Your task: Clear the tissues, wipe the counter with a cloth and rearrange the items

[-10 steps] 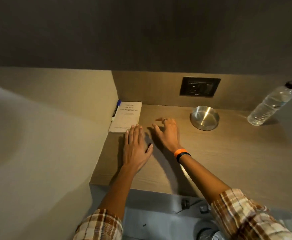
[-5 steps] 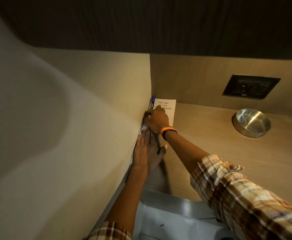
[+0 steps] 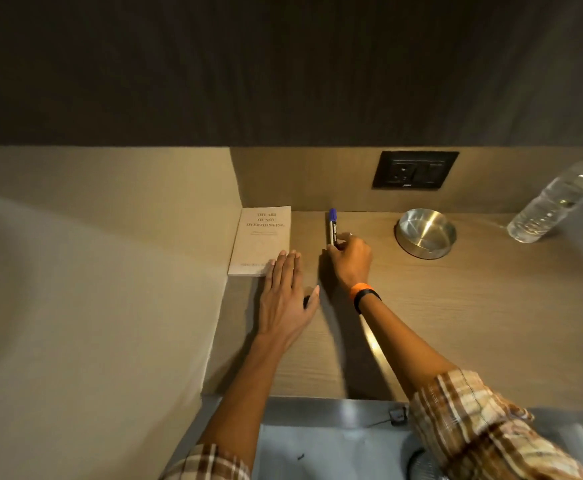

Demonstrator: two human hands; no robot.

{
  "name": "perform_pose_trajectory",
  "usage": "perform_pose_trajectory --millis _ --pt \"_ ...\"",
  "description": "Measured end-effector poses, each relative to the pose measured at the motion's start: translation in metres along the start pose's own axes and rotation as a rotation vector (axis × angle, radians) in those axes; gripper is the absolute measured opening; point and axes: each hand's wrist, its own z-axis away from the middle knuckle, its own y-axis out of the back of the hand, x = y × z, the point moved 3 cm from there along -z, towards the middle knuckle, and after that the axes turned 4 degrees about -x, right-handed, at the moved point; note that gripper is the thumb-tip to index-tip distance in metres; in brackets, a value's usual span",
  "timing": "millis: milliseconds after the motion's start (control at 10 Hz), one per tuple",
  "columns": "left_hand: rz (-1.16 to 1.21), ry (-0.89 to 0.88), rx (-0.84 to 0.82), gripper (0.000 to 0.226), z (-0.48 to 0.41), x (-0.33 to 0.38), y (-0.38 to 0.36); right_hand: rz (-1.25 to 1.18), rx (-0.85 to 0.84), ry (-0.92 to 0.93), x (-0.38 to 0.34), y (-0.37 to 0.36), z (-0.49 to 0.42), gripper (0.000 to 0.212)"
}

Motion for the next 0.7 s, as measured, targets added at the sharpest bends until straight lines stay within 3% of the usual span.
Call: perform_pose_trajectory --millis 400,700 --pt "-0.028 -0.057 -0.156 0.081 -0.025 0.035 -0.036 0.19 -0.01 0.01 0.019 0.014 -0.003 0.024" --pt "-0.002 -0.043 -0.055 0.082 -0.02 0.04 -0.022 0.176 -0.002 0.006 0.024 0.032 0.018 0.041"
